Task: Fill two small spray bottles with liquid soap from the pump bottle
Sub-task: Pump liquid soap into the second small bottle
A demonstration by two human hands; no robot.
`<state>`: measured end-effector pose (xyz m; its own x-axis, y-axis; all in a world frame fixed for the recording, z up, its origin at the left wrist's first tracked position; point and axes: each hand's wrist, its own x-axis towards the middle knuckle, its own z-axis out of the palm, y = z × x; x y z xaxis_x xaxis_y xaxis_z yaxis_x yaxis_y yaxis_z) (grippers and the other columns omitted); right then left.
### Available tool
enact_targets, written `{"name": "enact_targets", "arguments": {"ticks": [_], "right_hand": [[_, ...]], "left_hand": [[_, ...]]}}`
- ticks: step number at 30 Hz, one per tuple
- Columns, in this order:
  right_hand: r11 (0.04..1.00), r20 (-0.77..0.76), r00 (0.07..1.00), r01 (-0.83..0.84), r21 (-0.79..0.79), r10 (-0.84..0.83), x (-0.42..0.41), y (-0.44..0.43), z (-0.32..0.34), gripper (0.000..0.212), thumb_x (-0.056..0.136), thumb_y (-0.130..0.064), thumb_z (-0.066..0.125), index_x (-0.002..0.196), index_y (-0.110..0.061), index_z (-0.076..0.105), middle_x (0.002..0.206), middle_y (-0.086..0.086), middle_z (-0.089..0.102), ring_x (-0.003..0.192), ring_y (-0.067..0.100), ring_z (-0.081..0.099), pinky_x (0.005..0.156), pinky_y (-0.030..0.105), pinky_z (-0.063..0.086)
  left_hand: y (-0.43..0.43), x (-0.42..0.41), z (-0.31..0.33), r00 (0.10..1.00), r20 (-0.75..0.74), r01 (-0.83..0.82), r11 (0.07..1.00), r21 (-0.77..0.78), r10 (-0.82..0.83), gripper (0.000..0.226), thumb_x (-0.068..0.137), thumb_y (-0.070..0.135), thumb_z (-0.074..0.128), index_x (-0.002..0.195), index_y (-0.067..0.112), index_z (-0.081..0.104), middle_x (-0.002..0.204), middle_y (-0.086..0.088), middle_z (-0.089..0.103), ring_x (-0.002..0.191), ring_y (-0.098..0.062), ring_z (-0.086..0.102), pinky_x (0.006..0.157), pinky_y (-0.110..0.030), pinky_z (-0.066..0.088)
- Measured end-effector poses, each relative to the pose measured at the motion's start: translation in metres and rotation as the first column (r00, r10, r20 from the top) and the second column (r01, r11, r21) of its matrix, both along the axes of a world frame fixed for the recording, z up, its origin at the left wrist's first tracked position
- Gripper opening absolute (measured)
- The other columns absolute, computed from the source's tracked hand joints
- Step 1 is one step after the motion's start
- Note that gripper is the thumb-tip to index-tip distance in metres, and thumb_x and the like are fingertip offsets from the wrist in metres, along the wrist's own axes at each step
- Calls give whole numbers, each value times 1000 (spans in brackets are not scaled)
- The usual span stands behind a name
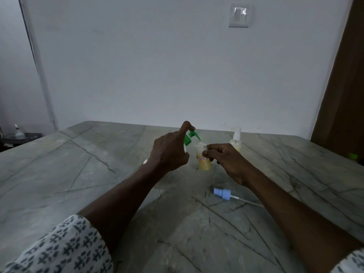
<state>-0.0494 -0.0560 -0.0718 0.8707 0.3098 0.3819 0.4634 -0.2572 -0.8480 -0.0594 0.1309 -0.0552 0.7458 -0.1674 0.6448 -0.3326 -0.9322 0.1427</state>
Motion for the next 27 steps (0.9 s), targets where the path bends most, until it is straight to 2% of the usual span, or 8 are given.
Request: {"name": "enact_targets", "arguments": {"ticks": [6,9,14,18,23,27], "right_hand": [[999,2,999,37,11,-37,4,-1,-1,17,94,-12,55,98,-10,71,79,-5,66,61,-13,56,57,1,40],[999,1,999,47,8,-47,5,0,-1,16,95,-13,55,99,-10,70,81,-4,66,61,-12,57,57,1,40],[998,-3,998,57,-28,-57,6,-1,-1,19,95,-15,55,102,-8,71,83,-2,67,72,1,58,57,1,40],[999,-3,999,39,-23,-39,3,0,0,19,95,-13,54,103,-8,70,82,-4,67,62,-13,57,57,0,40],[999,-3,1000,31,-29,-31,2,0,1,20,95,-13,53,104,-7,70,83,-3,67,61,-13,56,57,0,40],[1000,-6,999,31,-6,-31,1,-2,2,19,95,-13,53,103,-10,70,84,-2,68,62,-13,56,57,1,41]], "left_hand": [[1,1,-1,1000,4,11,1000,16,-11,78,78,22,71,142,31,28,97,-4,68,65,-18,55,57,-28,47],[2,2,-1,1000,4,14,1000,16,-14,79,78,23,71,143,33,26,100,-6,68,67,-18,56,60,-31,53],[2,2,1,1000,-13,26,1000,11,-26,77,78,21,72,141,32,30,102,-5,69,67,-18,58,55,-25,46],[2,0,0,1000,17,16,1000,1,-16,70,77,20,70,135,31,34,93,-3,68,62,-18,54,55,-26,41],[2,0,0,1000,-5,23,1000,-1,-23,69,78,20,71,135,30,33,94,-4,67,62,-17,55,59,-31,52],[2,2,0,1000,-5,23,1000,2,-23,77,77,21,71,140,33,29,92,-1,65,59,-13,50,56,-28,47]]}}
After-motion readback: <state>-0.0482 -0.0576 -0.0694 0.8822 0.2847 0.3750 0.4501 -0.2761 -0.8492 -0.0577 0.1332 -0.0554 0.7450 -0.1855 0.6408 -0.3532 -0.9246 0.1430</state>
